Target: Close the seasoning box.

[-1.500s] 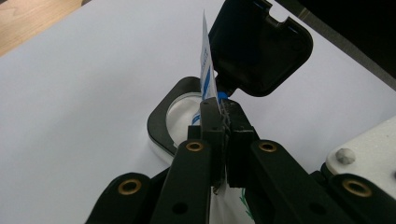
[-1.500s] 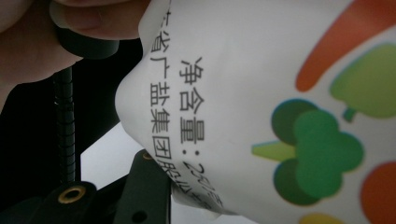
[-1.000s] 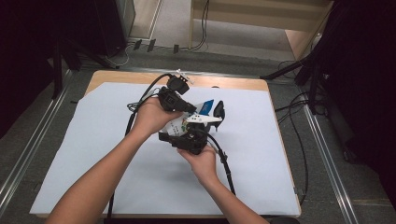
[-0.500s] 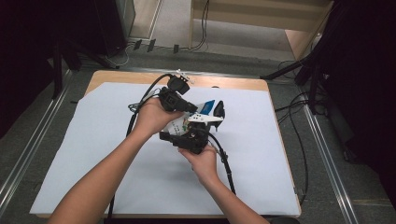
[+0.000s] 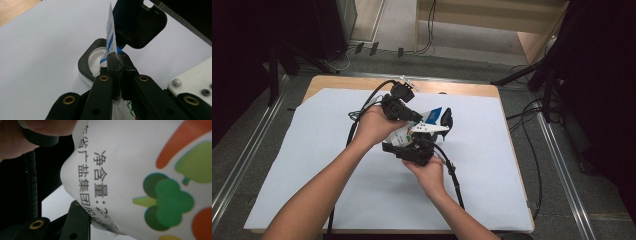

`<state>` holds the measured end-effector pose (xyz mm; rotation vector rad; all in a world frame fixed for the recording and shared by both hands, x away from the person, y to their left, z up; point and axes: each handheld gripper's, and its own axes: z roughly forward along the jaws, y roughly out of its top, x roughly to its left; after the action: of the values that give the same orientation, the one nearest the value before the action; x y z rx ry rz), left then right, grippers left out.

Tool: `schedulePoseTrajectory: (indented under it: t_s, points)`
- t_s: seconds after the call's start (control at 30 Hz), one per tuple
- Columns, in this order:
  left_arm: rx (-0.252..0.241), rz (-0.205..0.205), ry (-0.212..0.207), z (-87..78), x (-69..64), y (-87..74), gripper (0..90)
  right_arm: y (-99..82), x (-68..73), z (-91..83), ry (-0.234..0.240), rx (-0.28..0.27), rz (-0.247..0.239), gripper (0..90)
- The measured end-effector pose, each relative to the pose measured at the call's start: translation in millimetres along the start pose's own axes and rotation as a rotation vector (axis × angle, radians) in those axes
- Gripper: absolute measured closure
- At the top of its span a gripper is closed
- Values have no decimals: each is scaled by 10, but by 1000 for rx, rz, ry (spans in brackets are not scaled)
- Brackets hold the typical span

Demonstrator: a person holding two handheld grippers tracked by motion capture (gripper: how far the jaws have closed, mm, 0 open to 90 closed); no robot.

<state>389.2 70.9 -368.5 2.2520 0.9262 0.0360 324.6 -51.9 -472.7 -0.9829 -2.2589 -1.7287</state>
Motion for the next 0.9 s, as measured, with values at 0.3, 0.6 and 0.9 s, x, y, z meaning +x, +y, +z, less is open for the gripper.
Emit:
schedulePoseTrajectory:
  t_s: [0.3,0.6,0.9]
  points:
    - [-27,-12,-8,-20,47,-100,897,-64,21,73,-56,30,-58,644]
    - [-29,-10,-14,-28,33,-99,897,-49,54,49,-33,8,-38,654]
    - [-37,-12,-12,-3,25,-77,895,-21,28,14,10,-8,8,660]
